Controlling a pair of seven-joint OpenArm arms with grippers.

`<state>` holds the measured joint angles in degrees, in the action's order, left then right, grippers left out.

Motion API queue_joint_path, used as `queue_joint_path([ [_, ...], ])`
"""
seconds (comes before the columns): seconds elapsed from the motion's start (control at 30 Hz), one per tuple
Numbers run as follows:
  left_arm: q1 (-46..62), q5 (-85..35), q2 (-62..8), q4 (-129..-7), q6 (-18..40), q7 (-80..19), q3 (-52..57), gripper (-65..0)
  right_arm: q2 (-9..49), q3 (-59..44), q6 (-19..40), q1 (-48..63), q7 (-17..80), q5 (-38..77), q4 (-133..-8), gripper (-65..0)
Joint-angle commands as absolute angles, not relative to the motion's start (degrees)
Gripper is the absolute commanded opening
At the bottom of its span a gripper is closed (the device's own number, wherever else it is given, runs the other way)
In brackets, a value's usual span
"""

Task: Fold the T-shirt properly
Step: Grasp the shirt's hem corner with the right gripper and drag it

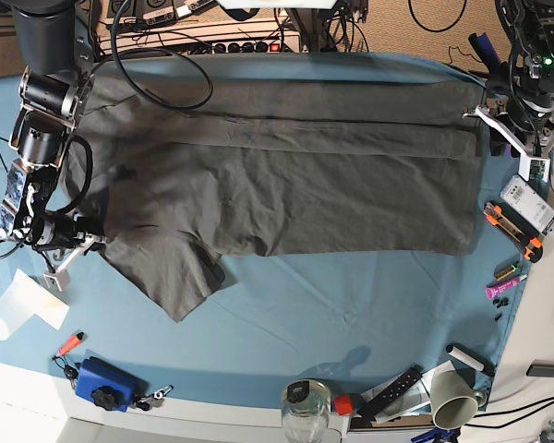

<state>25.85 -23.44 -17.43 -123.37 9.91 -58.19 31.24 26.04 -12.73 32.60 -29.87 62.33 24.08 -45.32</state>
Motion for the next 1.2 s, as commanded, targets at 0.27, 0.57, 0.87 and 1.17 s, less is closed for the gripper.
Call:
queue_joint_path([
  [0.27,25.69,-23.62,-17.93,-124.42,9.74,-56.95,31.68,-44.3,28.86,-12.8,32.6,-30.28,73.58,34.09,-50.33,-65.0],
  [0.57,25.69,-23.59,-17.91,-124.42,9.74,-56.95,31.68,-44.3,29.39,-12.82,32.14,-23.99,79.42,43.4,-64.42,-65.0],
  [0.87,25.71,-23.59,-17.91,-124.42,9.74,-56.95,31.68,-44.3,29.36,-13.98,30.65,-11.16,79.94,44.99,-83.66,-65.0],
  [1.17,25.69,-23.59,-17.91,-124.42,9.74,-56.95,31.68,-44.3,29.34,-20.58,32.84,0.75,80.0,50.26,-92.55,-65.0],
])
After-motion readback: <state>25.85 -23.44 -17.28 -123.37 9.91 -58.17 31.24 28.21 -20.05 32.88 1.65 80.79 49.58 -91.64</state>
